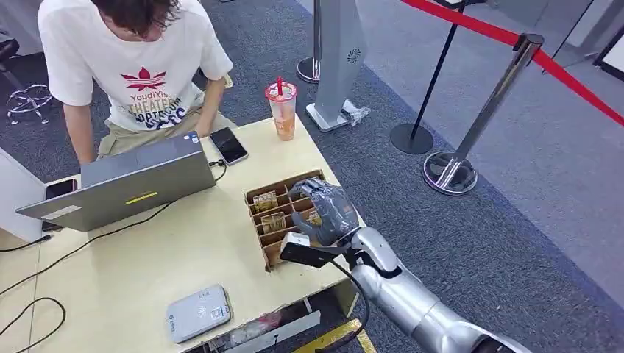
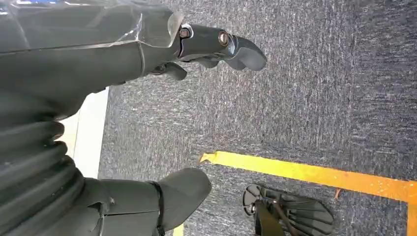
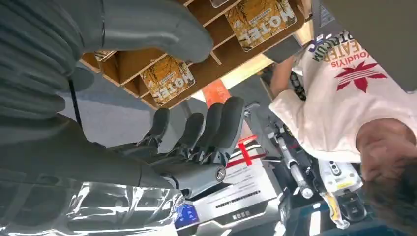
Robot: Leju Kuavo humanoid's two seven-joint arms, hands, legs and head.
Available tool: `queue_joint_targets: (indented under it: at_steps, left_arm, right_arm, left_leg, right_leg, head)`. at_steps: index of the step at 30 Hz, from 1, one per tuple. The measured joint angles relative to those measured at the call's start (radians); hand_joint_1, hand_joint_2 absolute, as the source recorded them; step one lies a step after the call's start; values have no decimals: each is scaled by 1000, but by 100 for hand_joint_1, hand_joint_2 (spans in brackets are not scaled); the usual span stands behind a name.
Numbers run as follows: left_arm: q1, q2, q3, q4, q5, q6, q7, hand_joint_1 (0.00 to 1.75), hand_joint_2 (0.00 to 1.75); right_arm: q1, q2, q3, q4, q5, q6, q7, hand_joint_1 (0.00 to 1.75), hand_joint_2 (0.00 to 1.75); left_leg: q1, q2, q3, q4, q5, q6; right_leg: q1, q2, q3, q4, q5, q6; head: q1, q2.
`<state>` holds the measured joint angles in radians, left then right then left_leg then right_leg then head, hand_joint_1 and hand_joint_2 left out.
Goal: Pass the card to the sensor for recognition and then transmit it.
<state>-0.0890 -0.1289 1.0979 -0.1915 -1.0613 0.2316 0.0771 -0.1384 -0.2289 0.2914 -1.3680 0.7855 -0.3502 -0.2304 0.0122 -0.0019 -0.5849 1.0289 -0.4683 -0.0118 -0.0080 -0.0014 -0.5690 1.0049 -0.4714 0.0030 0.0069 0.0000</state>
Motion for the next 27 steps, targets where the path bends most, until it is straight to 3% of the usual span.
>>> queue_joint_targets:
  at_steps: [9, 12, 15, 24, 27]
  left_arm:
    - [1, 0, 7, 0, 2, 0, -7, 0, 175]
    - [1, 0, 7, 0, 2, 0, -7, 0, 175]
    - [1, 0, 7, 0, 2, 0, -7, 0, 175]
    - [1, 0, 20, 0, 9, 1, -7, 0, 175]
    - [2, 0, 24, 0, 11, 2, -7, 0, 175]
  right_arm:
    - [-4, -26, 2, 11, 72, 3, 41, 98, 175]
    - [7, -40, 2, 6, 98, 5, 56, 84, 175]
    - [22, -51, 2, -7, 132, 17, 75, 96, 175]
    - [36, -71, 5, -37, 186, 56, 106, 89, 175]
    - [36, -74, 7, -44, 188, 73, 115, 99, 175]
  left_leg:
    - [0, 0, 0, 0, 0, 0]
    - [0, 0, 0, 0, 0, 0]
    - [0, 0, 0, 0, 0, 0]
    - [0, 0, 0, 0, 0, 0]
    - [0, 0, 0, 0, 0, 0]
  right_leg:
    - [0, 0, 0, 0, 0, 0]
    - [0, 0, 0, 0, 0, 0]
    - [0, 0, 0, 0, 0, 0]
    - [0, 0, 0, 0, 0, 0]
    - [0, 0, 0, 0, 0, 0]
  head:
    - [0, 0]
    - [0, 0]
    - [0, 0]
    - [0, 0]
    - [0, 0]
